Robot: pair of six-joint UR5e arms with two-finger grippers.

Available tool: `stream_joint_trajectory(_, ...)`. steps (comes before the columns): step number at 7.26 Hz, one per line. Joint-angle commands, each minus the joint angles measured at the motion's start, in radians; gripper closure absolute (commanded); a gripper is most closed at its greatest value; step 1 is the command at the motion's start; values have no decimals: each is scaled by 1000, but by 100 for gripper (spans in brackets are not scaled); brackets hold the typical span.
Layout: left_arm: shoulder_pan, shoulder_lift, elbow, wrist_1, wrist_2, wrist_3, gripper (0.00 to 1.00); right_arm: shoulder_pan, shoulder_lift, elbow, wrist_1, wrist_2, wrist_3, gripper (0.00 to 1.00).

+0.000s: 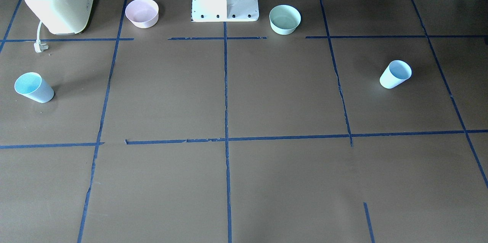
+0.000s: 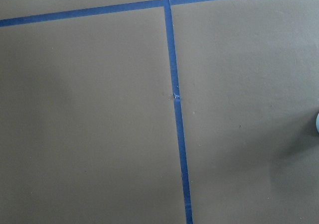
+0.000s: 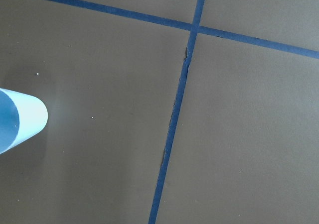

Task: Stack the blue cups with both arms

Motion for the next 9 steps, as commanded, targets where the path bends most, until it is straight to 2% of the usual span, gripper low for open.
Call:
stream_joint_trajectory(1,3,-2,1,-3,0,0,0,-2,1,0,1,0,0,0)
stream_joint_trajectory(5,11,-18,-24,-29,-8,-8,0,-5,4,3,1,19,0,0)
stream_joint_trajectory(7,17,-90,25,-177,-6,-9,0,-16,5,4,1,20,10,0)
stream_joint_trajectory(9,18,-84,28,-273,-9,-5,0,-16,5,5,4,20,10,0)
